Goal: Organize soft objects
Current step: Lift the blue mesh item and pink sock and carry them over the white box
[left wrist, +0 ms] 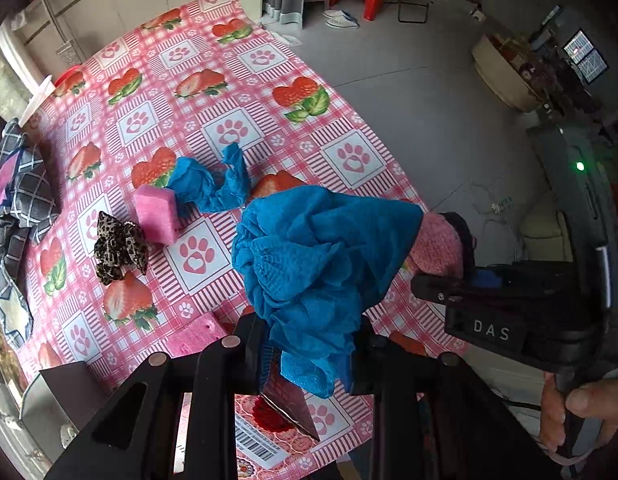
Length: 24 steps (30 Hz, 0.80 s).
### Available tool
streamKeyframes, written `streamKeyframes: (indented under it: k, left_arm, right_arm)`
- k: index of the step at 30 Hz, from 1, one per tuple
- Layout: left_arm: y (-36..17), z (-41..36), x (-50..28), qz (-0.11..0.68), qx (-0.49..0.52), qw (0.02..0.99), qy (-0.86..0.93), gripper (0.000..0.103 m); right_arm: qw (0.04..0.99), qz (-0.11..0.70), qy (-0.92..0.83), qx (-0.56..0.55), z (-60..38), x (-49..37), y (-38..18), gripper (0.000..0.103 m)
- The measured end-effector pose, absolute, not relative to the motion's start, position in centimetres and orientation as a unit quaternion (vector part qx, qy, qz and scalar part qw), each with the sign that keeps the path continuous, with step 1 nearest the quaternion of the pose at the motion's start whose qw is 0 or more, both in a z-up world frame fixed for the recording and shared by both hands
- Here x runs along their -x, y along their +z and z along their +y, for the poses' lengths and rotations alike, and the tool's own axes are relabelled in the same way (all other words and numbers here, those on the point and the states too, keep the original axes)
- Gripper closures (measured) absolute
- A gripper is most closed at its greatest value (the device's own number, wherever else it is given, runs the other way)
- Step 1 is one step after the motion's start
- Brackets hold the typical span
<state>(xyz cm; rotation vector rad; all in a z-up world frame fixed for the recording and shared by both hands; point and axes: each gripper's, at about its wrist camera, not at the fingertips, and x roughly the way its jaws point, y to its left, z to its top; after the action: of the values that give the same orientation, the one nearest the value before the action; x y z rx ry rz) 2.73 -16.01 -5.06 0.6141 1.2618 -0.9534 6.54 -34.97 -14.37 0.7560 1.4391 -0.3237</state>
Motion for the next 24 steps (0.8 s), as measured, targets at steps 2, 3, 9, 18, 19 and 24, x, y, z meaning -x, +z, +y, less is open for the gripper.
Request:
streamKeyframes:
  k: [2, 3, 9, 18, 19, 24]
  left_arm:
    - [-4.8, -15.9, -1.0, 0.551, -0.283, 0.648, -0.443, 0.074]
    - [-4.7, -15.8, -0.1, 0.549, -0.288, 0.642, -0.451, 0.074]
    - [-4.7, -14.0, 3.8, 0.541, -0.313, 0.612, -0.484, 0.074]
    - [-5.0, -9.8, 7.1, 0.534, -0.344, 0.587, -0.502, 0.074]
    - [-5.0, -9.1, 7.3, 0.534, -0.346, 0.586, -0.502, 0.074]
    - [-5.4, -6.2, 7.3, 0.542, -0.348, 0.587, -0.49, 0.074]
  right_arm:
    - [0.672, 0.641, -0.15, -0.339, -35.0, -5.6, -14.3, 0.068]
    - [0.67, 0.642, -0.154, -0.34, -35.0, -5.2, -14.4, 0.068]
    - [0.66, 0.648, -0.165, -0.342, -34.1, -2.9, -14.7, 0.068]
    - [0.652, 0.664, -0.156, -0.333, -31.0, -1.3, -15.0, 0.068]
    - [0.651, 0.667, -0.152, -0.329, -30.4, -1.2, -15.1, 0.068]
    - [0.648, 0.684, -0.124, -0.311, -27.1, -1.2, -15.5, 0.068]
